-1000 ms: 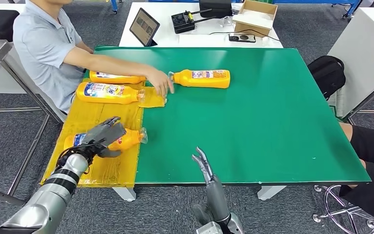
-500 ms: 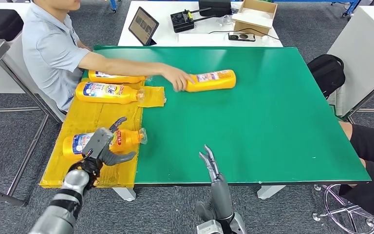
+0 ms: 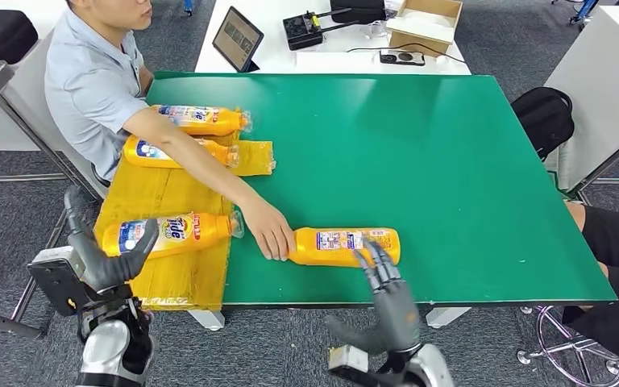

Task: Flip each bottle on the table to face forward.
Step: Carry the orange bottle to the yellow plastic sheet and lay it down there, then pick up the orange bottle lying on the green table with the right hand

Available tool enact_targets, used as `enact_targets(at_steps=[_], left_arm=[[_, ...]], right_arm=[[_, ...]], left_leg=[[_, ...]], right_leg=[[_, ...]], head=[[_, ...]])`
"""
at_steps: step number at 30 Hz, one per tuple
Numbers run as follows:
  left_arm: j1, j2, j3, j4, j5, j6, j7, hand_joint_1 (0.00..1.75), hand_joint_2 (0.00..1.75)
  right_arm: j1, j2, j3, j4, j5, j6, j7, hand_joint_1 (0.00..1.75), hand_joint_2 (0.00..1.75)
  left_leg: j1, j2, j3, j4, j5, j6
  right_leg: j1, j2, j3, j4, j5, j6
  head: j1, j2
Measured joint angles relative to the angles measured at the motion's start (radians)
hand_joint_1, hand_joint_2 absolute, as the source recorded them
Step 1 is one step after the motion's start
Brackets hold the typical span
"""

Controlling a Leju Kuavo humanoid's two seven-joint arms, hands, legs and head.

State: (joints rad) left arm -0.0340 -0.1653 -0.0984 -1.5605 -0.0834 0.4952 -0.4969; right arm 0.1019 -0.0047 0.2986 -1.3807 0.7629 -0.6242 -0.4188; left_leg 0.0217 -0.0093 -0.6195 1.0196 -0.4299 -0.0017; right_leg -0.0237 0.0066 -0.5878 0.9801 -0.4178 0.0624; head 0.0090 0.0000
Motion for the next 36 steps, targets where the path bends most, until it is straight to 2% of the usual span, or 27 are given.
enact_targets(at_steps=[3,6,15,19,23,29,36], left_arm=[[0.041,-0.01,0.001,-0.015,-0.029,0.049,0.029,0.0,1.75],[0.062,-0.016,0.003,-0.022,-0.048,0.071,0.022,0.0,1.75],[0.068,-0.025,-0.011,-0.036,-0.142,0.054,0.032,0.0,1.75],[0.059,-0.026,-0.019,-0.029,-0.123,0.018,0.07,0.0,1.75],[0.028,-0.027,-0.028,0.014,-0.092,-0.018,0.092,0.0,1.75],[-0.036,-0.032,-0.026,0.112,-0.039,-0.031,0.111,0.0,1.75],[-0.077,-0.033,-0.009,0.201,0.004,-0.04,0.117,0.0,1.75]], right_arm=[[-0.006,-0.01,-0.1,0.031,0.102,0.023,0.073,0.0,1.75],[-0.015,-0.016,-0.163,0.053,0.122,0.037,0.096,0.0,1.75],[-0.104,-0.02,-0.244,0.168,0.129,0.122,0.134,0.0,1.75],[-0.15,-0.018,-0.25,0.233,0.12,0.163,0.134,0.0,1.75],[-0.242,-0.006,-0.24,0.347,0.136,0.17,0.132,0.0,1.75],[-0.385,0.024,-0.196,0.506,0.142,0.176,0.135,0.0,1.75],[-0.479,0.061,-0.141,0.637,0.158,0.184,0.145,0.0,1.75]], left_leg=[[0.0,0.0,-0.001,0.0,0.0,0.0],[0.0,0.0,-0.001,0.0,0.0,0.0],[0.0,0.001,-0.001,0.0,0.0,0.0],[0.0,0.001,-0.001,0.0,0.0,0.0],[0.0,0.001,-0.001,0.0,0.001,0.0],[0.0,0.001,-0.001,0.0,0.002,0.001],[0.0,0.001,-0.002,0.0,0.002,0.001]], right_leg=[[0.0,0.0,0.0,0.0,0.0,0.0],[0.0,0.0,0.0,0.0,0.0,0.0],[0.0,0.0,-0.001,0.0,0.0,0.0],[0.0,0.0,-0.001,0.0,0.0,0.0],[0.0,0.0,-0.001,0.001,0.001,0.0],[0.0,0.0,-0.001,0.001,0.001,0.0],[0.0,0.0,-0.001,0.002,0.001,0.001]], head=[[0.0,0.0],[0.0,0.0],[0.0,0.0],[0.0,0.0],[0.0,0.0],[0.0,0.0],[0.0,0.0]])
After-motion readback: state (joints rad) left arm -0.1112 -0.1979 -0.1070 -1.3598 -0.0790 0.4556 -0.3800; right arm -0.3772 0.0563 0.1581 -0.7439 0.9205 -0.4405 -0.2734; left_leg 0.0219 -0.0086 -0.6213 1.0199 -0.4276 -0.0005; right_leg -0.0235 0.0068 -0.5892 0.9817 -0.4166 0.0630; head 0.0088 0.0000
